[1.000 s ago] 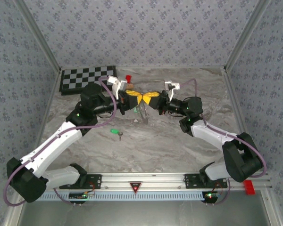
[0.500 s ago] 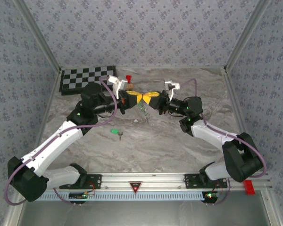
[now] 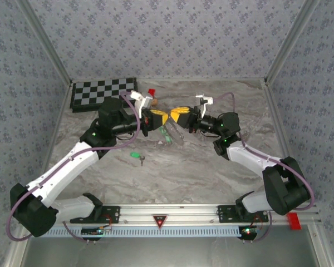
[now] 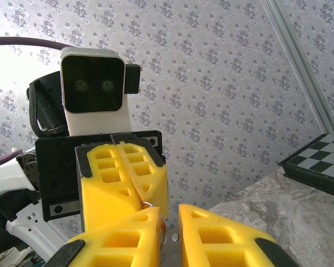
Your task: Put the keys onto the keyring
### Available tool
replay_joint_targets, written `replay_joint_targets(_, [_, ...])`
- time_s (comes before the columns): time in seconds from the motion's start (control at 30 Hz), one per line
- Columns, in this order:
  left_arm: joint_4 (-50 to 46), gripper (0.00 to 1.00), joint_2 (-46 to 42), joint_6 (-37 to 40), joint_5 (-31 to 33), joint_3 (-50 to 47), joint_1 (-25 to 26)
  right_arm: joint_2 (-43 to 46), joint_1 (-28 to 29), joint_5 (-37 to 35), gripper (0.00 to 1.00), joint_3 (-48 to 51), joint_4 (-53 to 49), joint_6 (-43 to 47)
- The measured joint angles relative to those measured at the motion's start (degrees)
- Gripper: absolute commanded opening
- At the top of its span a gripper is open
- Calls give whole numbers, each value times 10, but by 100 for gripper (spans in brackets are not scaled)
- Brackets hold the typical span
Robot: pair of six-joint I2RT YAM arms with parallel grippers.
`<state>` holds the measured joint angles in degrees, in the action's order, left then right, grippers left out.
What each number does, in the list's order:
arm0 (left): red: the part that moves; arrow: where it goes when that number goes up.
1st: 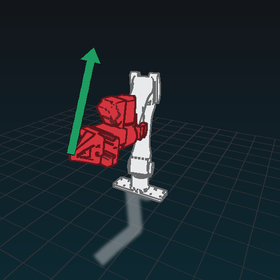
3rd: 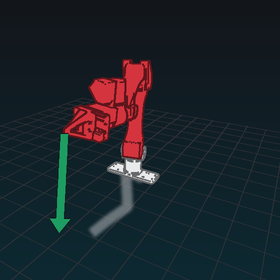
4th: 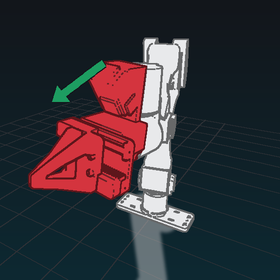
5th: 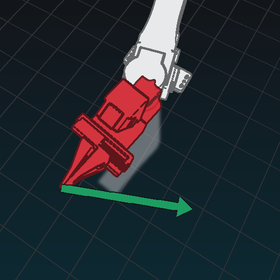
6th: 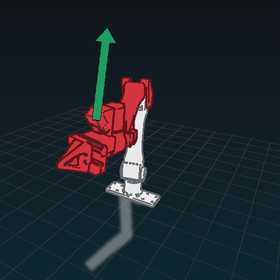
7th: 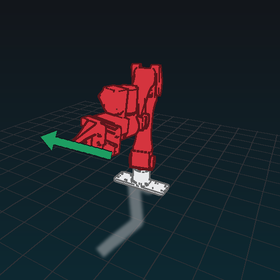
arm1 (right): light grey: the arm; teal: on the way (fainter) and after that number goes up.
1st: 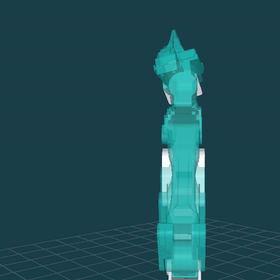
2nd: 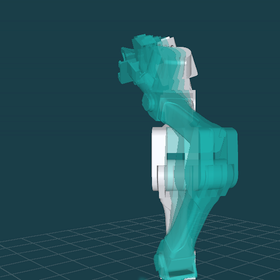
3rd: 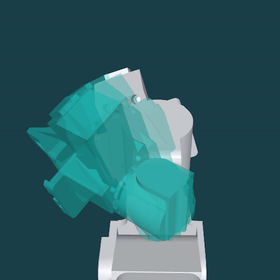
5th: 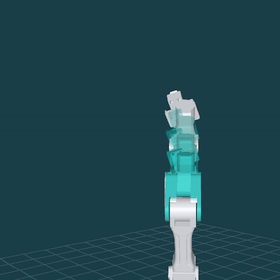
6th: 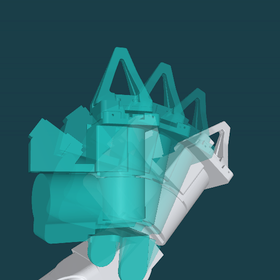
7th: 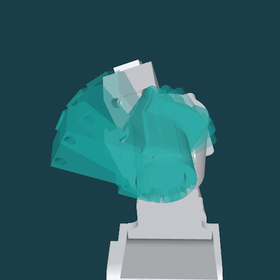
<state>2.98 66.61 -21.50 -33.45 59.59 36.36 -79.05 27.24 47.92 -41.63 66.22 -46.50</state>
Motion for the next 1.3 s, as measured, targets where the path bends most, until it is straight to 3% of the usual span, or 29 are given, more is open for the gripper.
replay_joint_targets(0.2, [-5,0,4,0,-2,3,0,0,2,10,16,0,-3,2])
replay_joint_targets(0.43, [-15,0,4,5,0,3,0,0,3,20,0,0,-8,10])
replay_joint_targets(0.53, [-16,0,4,4,0,3,0,0,3,21,0,0,-9,10])
replay_joint_targets(0.63, [-16,9,4,4,0,4,0,0,3,21,0,0,-9,10])
replay_joint_targets(1.1, [2,15,4,0,-2,3,0,0,16,18,0,0,-3,9])
replay_joint_targets(1.3, [3,22,2,0,1,0,0,0,11,9,0,2,5,2])
